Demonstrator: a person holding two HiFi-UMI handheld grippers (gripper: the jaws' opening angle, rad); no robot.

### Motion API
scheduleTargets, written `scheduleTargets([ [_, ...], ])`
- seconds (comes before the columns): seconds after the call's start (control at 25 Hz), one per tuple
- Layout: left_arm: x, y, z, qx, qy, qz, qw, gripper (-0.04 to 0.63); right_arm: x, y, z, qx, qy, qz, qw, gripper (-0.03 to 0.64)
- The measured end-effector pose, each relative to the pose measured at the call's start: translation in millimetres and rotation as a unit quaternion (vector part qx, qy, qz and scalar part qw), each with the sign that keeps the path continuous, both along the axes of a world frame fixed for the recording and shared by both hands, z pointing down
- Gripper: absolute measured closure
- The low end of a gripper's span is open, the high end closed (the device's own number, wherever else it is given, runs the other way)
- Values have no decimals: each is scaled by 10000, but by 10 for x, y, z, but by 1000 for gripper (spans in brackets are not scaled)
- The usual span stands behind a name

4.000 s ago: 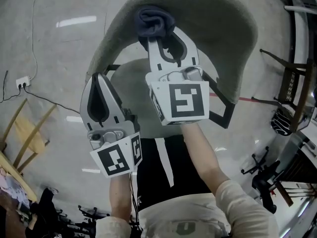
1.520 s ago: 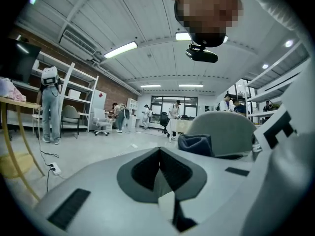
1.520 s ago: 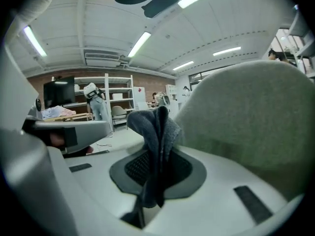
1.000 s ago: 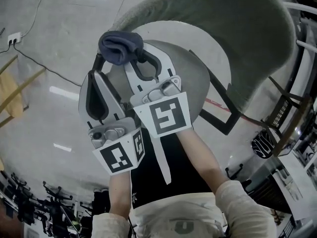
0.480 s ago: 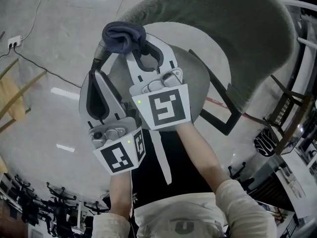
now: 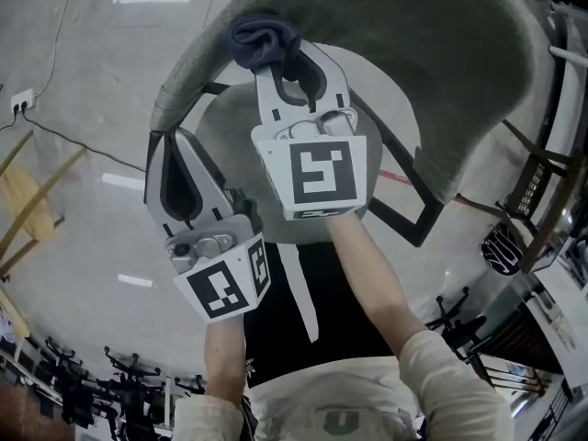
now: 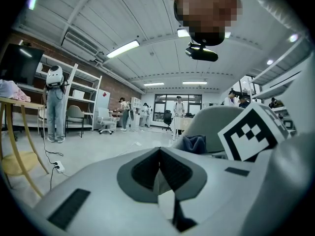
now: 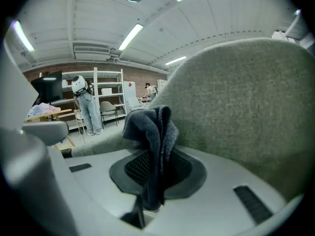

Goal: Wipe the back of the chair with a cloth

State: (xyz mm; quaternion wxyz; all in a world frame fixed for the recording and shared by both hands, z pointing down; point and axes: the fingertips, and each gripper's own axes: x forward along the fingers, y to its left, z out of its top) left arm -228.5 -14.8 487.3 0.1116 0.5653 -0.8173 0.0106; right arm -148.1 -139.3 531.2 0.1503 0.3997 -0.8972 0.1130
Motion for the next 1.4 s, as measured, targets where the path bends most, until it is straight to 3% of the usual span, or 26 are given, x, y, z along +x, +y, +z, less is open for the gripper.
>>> scheduleTargets([
  [0.32,209,-262,42,-30,-59,459,9989,580,482,-258,65,-68,9,882,9961,558],
  [0.52,346,-396,35,-20,-58,721,9974,580,890,-371,70,-174,-99,1628,9865,558],
  [0.72,563,-523,-1,-21,-109,1126,9936,580,1197,-408,36,-75,-9,2058,9786,558],
  [1.04,947,-677,-70,16,-150,1772,9841,580,1830,-347,-11,-32,39,3048,9524,558],
  [1.28,1279,-760,-72,55,-125,2301,9731,580,2268,-197,-36,43,146,3623,9319,558],
  [1.4,1449,-771,-54,46,-83,2602,9655,580,2498,-70,-62,58,222,4001,9162,558],
])
